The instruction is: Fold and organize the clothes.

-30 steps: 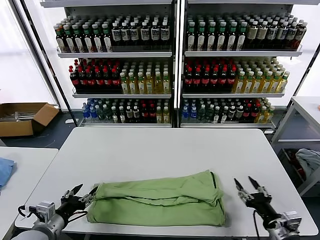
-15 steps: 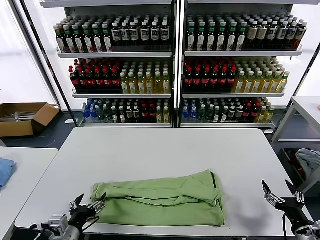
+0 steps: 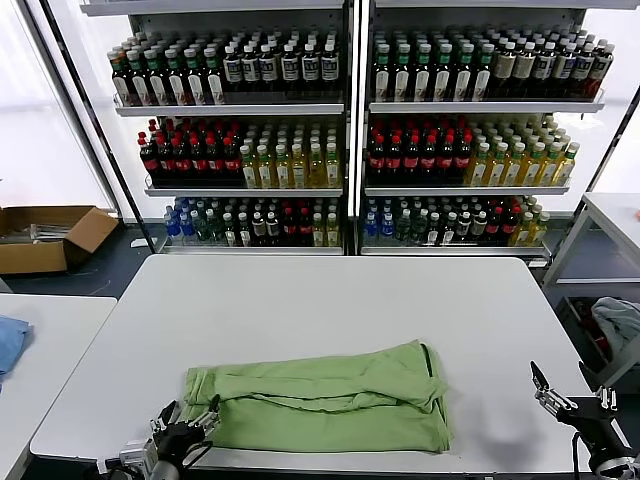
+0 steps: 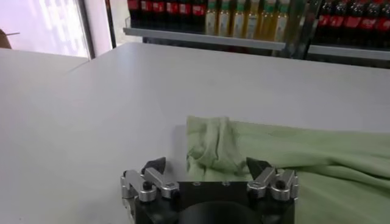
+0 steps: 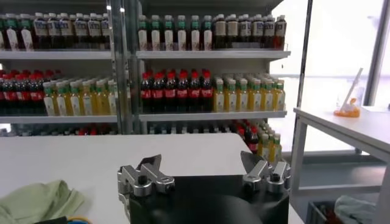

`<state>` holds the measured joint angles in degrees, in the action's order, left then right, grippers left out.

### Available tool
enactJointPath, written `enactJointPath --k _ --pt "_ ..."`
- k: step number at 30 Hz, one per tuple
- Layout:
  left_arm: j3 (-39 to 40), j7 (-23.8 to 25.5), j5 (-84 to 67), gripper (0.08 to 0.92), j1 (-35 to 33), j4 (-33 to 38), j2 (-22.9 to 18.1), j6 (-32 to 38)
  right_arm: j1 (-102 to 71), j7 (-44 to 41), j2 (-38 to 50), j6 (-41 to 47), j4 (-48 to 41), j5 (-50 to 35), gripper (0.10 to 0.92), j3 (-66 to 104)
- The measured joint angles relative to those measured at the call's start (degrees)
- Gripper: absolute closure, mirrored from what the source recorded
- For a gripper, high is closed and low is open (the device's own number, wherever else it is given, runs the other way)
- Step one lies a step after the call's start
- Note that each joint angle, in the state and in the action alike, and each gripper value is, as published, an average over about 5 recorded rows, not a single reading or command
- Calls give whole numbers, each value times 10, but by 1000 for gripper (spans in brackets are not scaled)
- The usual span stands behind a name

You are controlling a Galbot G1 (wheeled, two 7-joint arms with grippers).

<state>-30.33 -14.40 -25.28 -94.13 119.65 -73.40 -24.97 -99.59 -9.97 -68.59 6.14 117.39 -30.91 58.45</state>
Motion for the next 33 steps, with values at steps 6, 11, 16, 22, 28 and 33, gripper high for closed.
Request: enactJointPath --k 6,11,16,22,28,33 --pt "7 11 16 406 -8 -5 -4 11 1 1 -1 -2 4 -1 203 1" --pt "10 28 34 545 -11 -12 -7 21 0 1 0 -4 8 -3 203 1" --pt "10 41 47 692 -9 -18 -7 30 -1 1 1 -6 12 -7 203 4" --pt "-8 54 49 846 -1 -24 4 36 -2 1 1 -7 18 -12 203 5" --pt "-69 69 32 907 19 -34 45 38 -2 2 -2 -9 24 -15 203 1" --pt "-143 93 12 907 37 -66 101 47 0 5 -1 -9 29 -18 203 -3"
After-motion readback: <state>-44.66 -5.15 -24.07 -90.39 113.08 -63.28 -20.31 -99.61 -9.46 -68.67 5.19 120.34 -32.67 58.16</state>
